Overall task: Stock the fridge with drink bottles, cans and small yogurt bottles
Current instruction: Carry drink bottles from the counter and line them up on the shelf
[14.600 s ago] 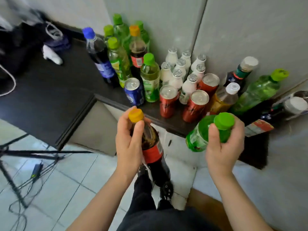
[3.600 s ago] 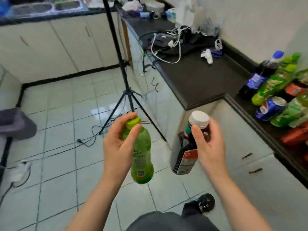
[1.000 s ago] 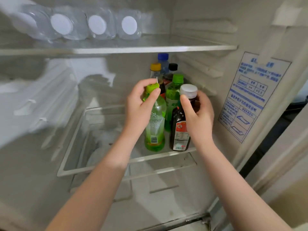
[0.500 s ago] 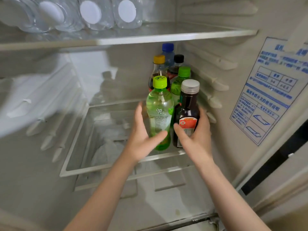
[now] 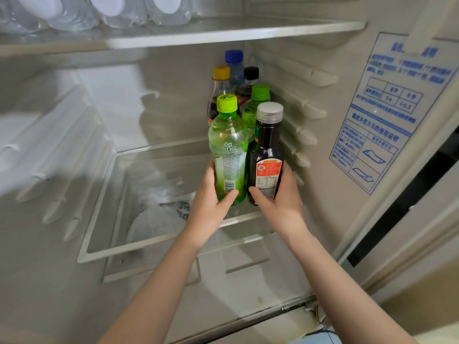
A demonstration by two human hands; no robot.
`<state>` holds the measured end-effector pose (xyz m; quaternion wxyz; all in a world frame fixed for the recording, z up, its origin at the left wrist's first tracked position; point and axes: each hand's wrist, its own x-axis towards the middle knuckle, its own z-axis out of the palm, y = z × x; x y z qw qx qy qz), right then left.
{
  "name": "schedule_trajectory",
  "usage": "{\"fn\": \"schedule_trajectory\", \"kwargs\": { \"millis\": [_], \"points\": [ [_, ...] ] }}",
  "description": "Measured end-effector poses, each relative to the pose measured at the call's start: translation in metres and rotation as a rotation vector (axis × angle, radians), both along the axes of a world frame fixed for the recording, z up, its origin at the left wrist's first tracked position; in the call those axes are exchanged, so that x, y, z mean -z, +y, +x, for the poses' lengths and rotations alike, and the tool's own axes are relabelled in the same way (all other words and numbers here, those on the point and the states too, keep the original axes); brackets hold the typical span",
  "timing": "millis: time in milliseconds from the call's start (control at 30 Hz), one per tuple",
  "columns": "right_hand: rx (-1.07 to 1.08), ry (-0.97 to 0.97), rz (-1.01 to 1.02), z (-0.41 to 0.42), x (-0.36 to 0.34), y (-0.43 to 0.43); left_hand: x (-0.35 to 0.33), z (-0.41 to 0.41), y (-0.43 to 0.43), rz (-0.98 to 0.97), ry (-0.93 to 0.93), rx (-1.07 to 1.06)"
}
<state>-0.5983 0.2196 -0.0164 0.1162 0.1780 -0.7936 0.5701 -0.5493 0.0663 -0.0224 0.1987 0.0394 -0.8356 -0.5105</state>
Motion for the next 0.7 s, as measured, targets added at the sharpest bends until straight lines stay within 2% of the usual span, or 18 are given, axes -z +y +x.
{"fn": "schedule_trajectory", "kwargs": {
  "millis": [100, 167, 300, 400, 467, 533, 633, 700],
  "points": [
    [-0.005, -0.032, 0.030, 0.010, 0.001, 0.005, 0.006, 0.006, 0.005, 0.037, -0.019, -0.066],
    [0.042, 0.002, 0.105, 0.023, 0.008, 0.013, 0.012, 0.019, 0.010, 0.066, 0.047, -0.129],
    [0.147, 0.012, 0.211, 0.067, 0.033, 0.036, 0.035, 0.058, 0.020, -0.073, 0.322, -0.153],
    [0.195, 0.021, 0.240, 0.104, 0.059, 0.053, 0.064, 0.091, 0.033, -0.196, 0.328, -0.063],
    [0.205, -0.039, 0.300, 0.129, 0.080, 0.067, 0.088, 0.110, 0.044, -0.268, 0.262, 0.018],
    [0.197, -0.142, 0.395, 0.156, 0.105, 0.085, 0.113, 0.127, 0.055, -0.223, 0.128, 0.109],
    [0.196, -0.390, 0.541, 0.205, 0.150, 0.122, 0.156, 0.151, 0.071, -0.071, -0.192, 0.303],
    [0.209, -0.579, 0.621, 0.243, 0.179, 0.146, 0.187, 0.165, 0.076, -0.064, -0.413, 0.411]
  ]
}}
